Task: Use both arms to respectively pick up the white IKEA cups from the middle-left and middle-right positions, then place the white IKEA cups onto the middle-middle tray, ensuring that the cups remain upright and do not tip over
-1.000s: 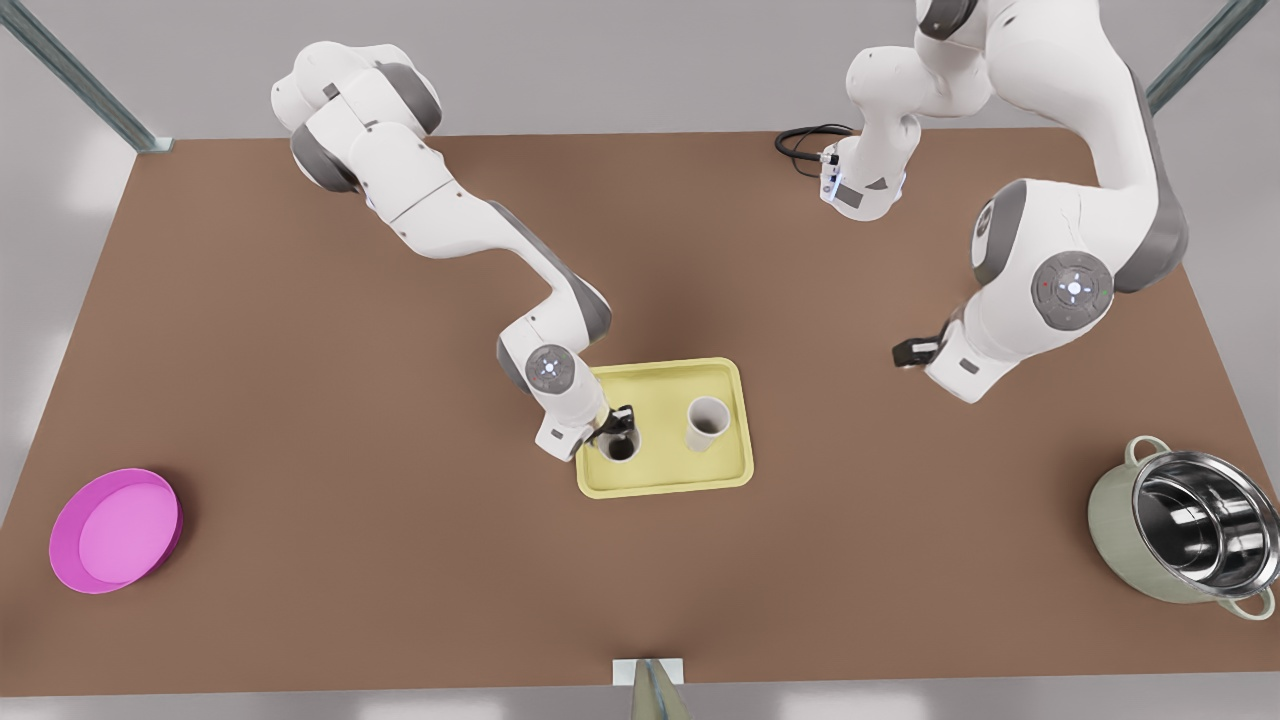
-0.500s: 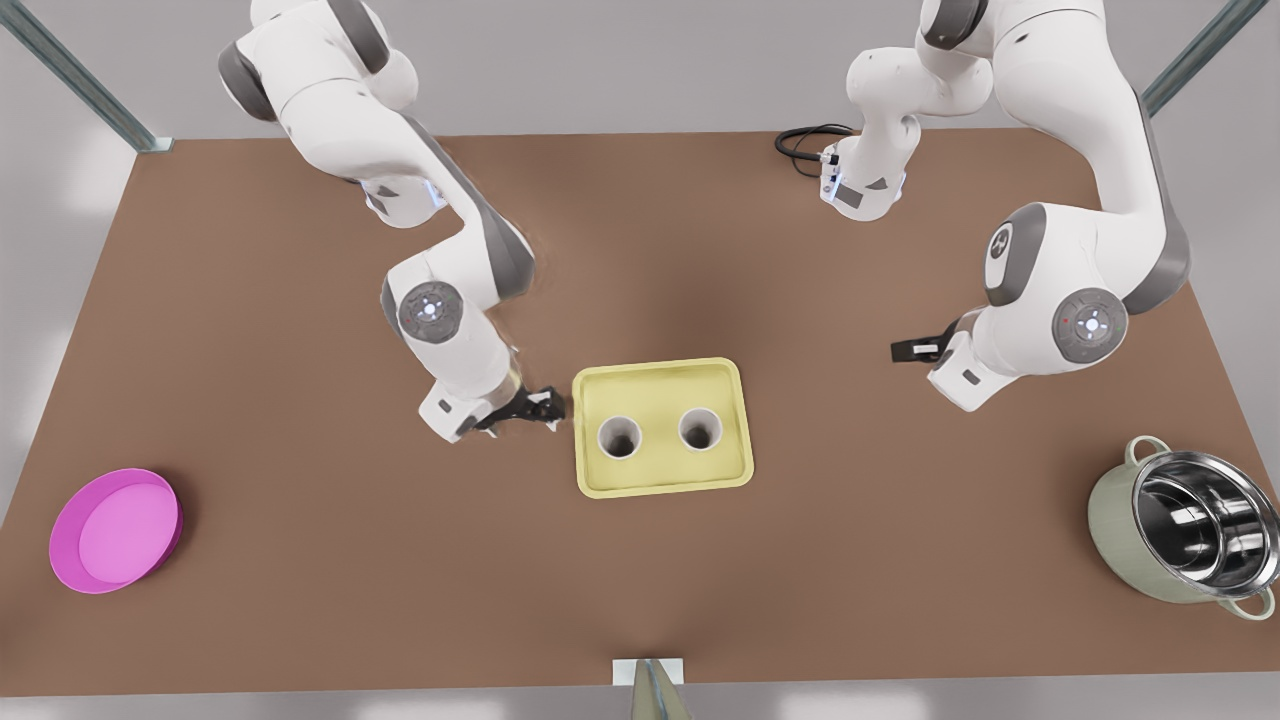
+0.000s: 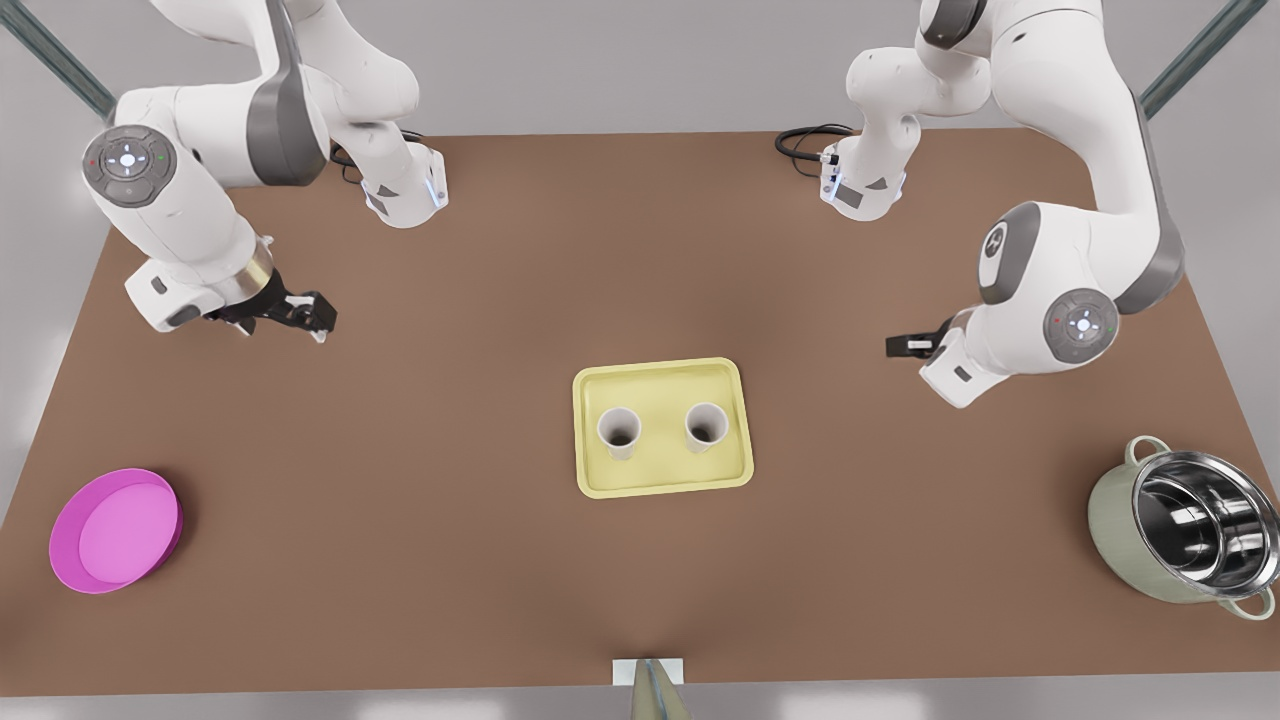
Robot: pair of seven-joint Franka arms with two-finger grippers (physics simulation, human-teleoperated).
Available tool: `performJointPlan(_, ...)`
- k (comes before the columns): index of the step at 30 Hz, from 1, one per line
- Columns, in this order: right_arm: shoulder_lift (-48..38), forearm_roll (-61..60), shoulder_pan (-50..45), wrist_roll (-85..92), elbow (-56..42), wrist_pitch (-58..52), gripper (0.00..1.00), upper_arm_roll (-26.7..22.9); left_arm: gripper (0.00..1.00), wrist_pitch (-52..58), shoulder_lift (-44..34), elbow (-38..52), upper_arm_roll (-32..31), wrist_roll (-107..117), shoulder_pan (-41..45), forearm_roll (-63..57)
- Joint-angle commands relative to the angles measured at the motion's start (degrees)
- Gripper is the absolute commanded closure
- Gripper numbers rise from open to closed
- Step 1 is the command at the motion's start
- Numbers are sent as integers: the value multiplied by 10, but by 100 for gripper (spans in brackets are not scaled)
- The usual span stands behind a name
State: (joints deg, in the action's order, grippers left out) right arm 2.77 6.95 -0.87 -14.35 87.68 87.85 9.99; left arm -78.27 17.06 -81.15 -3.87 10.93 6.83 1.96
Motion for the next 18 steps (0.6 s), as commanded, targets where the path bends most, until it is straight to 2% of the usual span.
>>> performJointPlan(1, 9, -1, 16, 104, -7, -33, 0, -2, 0, 5, -1, 0, -3, -12, 0, 0)
performJointPlan(18, 4, -2, 11, 108, -15, -45, 0, -21, 0, 16, -4, -5, -7, -11, -1, 0)
